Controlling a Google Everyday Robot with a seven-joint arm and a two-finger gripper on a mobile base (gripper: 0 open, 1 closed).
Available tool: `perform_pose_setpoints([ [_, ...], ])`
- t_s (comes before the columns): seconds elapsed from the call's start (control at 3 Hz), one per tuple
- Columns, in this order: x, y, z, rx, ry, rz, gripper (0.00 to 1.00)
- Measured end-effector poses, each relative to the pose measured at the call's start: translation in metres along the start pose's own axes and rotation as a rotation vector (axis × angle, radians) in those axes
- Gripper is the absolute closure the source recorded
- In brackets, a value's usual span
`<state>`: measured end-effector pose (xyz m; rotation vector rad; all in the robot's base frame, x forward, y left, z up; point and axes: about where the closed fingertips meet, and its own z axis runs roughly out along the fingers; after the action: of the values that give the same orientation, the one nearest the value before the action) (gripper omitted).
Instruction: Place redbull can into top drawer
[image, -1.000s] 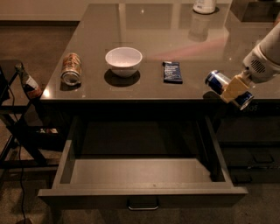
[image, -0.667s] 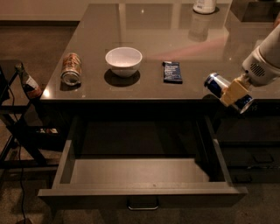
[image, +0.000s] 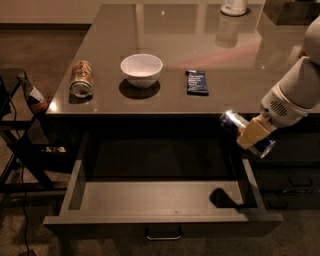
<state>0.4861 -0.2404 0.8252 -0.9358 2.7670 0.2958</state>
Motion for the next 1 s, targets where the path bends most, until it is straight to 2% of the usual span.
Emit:
perform_pose_setpoints([
  [0.33,0.0,0.0,0.0,0.0,0.0,0.0,1.0],
  [0.67,-0.007,0.028,0.027,-0.057,-0.004,-0.032,1.0],
  [1.0,-0.019,0.07,0.068,-0.143,0.001,-0.09,1.0],
])
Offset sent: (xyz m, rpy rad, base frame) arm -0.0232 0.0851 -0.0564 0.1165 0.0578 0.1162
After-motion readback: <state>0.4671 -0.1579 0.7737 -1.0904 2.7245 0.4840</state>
